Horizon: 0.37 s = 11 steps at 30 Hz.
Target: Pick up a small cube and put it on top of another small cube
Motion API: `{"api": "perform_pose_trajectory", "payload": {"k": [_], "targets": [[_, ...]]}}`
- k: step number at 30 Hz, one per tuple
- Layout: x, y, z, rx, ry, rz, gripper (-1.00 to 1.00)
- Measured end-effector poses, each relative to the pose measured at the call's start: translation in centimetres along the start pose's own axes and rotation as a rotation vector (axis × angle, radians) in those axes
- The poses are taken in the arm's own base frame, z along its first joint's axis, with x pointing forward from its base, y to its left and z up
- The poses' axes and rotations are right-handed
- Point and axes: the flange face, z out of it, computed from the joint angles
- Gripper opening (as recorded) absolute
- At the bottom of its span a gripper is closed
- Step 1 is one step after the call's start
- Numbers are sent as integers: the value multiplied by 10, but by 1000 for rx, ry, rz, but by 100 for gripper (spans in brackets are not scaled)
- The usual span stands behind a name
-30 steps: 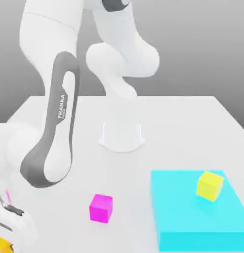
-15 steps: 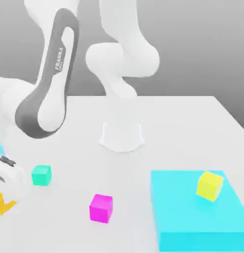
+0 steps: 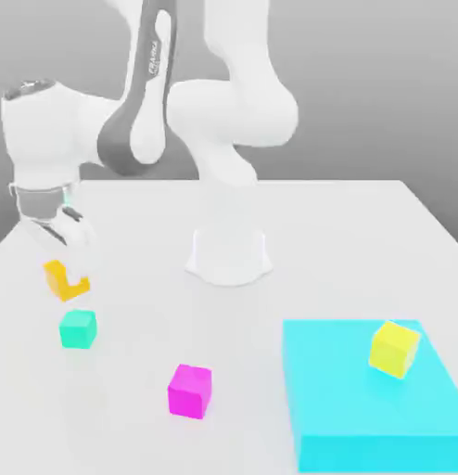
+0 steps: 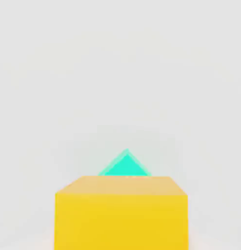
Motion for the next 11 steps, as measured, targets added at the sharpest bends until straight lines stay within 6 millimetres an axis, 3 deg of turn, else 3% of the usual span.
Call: {"api": "perform_pose_trajectory", "payload": {"k": [11], "targets": [[0, 1, 46, -2, -7, 2, -100]]}}
